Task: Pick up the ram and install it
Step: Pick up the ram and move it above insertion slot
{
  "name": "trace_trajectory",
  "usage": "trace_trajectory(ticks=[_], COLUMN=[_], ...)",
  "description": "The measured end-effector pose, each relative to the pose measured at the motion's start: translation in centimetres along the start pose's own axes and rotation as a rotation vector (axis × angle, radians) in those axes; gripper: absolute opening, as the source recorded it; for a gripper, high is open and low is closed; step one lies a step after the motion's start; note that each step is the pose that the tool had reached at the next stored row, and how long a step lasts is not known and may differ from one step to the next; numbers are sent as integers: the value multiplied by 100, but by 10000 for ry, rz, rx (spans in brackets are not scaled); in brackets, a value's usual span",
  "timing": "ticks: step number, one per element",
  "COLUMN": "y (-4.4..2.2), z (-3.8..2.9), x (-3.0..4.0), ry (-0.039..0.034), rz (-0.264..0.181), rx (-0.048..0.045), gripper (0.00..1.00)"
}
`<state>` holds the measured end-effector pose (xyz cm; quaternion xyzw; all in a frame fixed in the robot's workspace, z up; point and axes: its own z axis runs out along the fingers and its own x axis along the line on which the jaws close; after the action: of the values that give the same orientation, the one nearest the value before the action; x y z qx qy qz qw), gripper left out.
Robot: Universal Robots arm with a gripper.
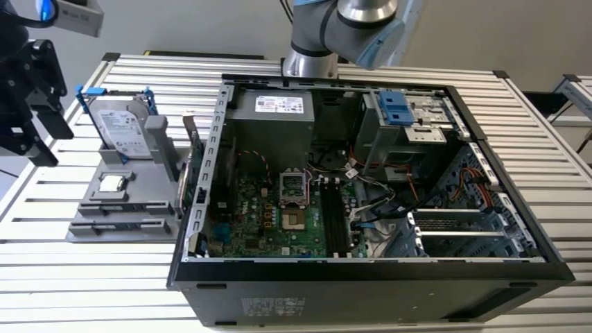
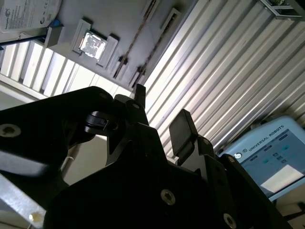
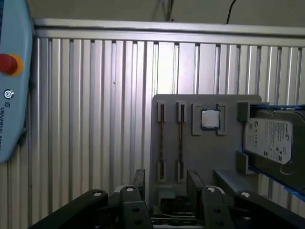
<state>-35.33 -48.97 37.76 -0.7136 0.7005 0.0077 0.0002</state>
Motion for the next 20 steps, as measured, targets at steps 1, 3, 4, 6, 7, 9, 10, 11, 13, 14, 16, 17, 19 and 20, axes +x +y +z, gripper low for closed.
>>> trace_trajectory(ticks=[1, 3, 4, 6, 7, 9, 10, 11, 13, 14, 16, 17, 19, 20], y=[-1, -3, -4, -5, -5, -5, -5, -6, -5, -5, -6, -6, -6, -6], z=[4, 14, 18, 27, 32, 43, 49, 54, 65, 71, 83, 88, 100, 108], x=[0, 0, 0, 1, 1, 1, 1, 1, 1, 1, 1, 1, 1, 1], ry=[5, 16, 23, 38, 46, 59, 64, 68, 77, 81, 88, 92, 100, 105], rz=[-21, -73, -93, -124, -139, -162, -172, -179, -186, -189, -197, -200, -200, -200], rx=[2, 5, 6, 8, 10, 11, 12, 14, 17, 18, 25, 28, 32, 35], gripper=[100, 100, 100, 100, 100, 100, 100, 100, 100, 100, 100, 100, 100, 100])
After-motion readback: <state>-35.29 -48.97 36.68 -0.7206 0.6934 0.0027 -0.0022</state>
